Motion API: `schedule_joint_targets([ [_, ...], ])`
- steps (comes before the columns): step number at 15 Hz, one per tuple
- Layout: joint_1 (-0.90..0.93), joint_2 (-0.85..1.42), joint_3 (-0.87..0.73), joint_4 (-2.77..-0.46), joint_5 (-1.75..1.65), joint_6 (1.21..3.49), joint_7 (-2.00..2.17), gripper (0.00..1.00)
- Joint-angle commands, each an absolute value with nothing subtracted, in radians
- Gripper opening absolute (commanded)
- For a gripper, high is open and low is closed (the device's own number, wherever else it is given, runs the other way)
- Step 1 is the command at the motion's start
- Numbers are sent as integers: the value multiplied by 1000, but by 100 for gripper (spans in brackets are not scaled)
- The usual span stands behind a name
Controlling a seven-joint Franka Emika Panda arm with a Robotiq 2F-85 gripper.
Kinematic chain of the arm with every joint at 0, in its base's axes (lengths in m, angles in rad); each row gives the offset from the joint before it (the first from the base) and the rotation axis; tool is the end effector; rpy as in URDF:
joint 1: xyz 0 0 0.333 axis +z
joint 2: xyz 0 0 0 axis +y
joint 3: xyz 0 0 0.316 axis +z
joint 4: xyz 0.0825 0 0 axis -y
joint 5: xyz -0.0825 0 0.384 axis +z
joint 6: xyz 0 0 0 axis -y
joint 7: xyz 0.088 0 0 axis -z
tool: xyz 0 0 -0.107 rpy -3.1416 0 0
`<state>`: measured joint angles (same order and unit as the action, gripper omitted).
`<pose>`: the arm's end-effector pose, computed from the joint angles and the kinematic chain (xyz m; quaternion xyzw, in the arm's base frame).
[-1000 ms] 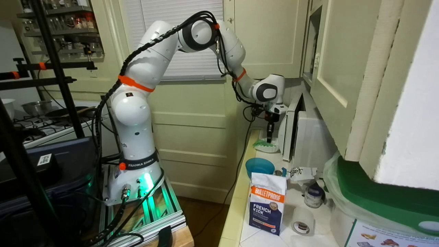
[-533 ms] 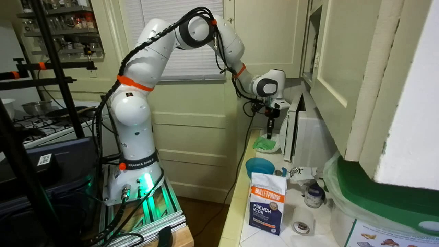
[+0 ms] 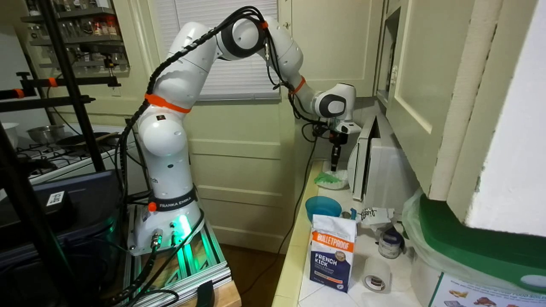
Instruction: Move the white and blue packet to the right then put the white bowl inside the blue bowl.
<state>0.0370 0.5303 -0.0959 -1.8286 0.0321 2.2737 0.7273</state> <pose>0.6382 -0.0331 0.2371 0.9208 -0.3876 -0.0348 0.0255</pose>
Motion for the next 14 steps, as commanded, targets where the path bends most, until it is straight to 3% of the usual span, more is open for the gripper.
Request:
schedule_joint_targets([
  [1, 47, 556, -103, -1794, 38, 2221, 726, 49],
  [8, 71, 568, -100, -1799, -2, 2201, 680, 100],
  [14, 117, 608, -118, -1782, -99, 2178, 674, 100],
])
